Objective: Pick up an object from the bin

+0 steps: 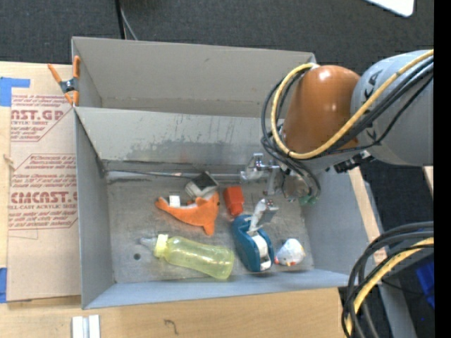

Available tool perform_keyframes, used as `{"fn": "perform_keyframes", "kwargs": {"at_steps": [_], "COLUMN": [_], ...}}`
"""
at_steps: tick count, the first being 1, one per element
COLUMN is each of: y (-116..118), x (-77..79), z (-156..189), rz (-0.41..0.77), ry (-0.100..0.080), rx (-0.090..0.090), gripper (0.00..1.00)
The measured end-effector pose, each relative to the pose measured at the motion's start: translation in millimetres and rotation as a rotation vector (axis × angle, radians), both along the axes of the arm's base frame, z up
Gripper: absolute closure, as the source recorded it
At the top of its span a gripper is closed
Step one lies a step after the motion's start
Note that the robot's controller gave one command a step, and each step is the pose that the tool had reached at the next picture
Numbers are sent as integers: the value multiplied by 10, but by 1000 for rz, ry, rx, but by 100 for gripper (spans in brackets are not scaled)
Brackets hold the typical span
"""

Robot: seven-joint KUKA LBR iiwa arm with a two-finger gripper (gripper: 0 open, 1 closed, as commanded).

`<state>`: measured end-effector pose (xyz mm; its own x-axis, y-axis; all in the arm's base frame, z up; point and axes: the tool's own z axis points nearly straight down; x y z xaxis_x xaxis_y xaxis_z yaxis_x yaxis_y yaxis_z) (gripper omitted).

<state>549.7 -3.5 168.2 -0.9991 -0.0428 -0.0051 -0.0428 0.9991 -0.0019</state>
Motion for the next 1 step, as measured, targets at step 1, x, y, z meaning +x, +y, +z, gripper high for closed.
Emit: {"fn": "perform_keyframes", "kwargs": {"at_steps": [1], "y": [384], "x": [-82], "z": [-98], "rz": [-65], "ry": [7], "rx": [5], "gripper": [0]}}
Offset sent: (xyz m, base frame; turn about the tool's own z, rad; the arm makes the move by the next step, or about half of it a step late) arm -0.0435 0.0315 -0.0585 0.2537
